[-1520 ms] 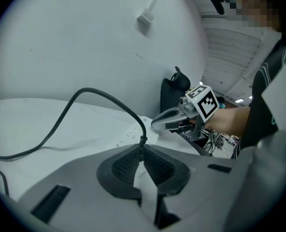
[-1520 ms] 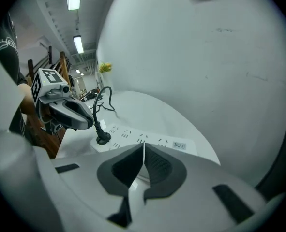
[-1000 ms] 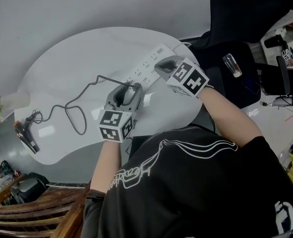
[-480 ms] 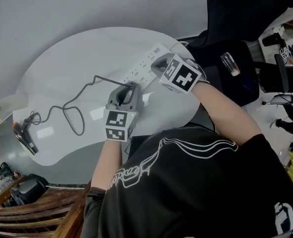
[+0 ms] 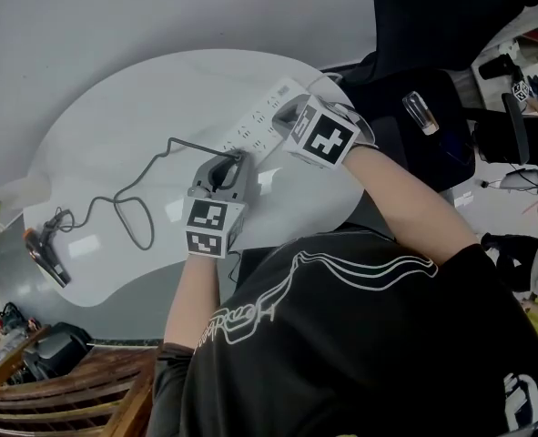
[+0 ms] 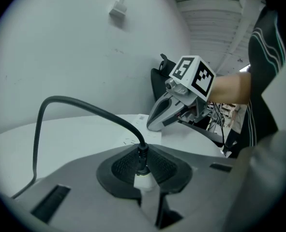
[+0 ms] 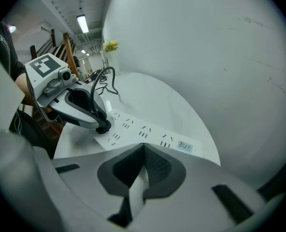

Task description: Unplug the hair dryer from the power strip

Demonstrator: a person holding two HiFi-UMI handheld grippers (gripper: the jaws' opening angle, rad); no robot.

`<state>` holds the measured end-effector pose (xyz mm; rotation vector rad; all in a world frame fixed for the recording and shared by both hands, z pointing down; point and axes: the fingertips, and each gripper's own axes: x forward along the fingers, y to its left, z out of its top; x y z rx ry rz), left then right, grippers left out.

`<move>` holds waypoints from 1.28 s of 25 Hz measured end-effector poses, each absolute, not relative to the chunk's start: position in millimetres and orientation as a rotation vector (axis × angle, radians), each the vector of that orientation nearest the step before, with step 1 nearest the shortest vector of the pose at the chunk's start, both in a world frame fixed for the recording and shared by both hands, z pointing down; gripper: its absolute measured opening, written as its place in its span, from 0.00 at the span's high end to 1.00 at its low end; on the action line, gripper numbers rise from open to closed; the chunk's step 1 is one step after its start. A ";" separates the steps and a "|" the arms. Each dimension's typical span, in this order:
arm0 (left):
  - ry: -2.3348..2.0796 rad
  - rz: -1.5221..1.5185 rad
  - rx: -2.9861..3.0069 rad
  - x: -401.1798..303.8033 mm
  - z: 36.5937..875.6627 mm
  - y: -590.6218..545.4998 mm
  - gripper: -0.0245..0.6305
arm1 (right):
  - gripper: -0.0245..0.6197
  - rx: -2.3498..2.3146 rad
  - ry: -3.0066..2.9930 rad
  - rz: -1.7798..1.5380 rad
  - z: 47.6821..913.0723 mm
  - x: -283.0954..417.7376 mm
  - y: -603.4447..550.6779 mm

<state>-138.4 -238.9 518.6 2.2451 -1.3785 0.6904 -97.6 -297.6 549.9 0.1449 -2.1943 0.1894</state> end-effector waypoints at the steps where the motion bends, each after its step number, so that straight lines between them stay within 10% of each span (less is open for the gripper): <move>1: -1.377 0.719 2.254 -137.4 518.4 -238.1 0.89 | 0.97 0.141 -2.185 0.187 550.1 -97.7 -297.1; 32: -1.262 0.762 2.235 -141.6 517.0 -237.5 0.89 | 0.97 0.101 -2.066 0.046 550.8 -100.1 -295.7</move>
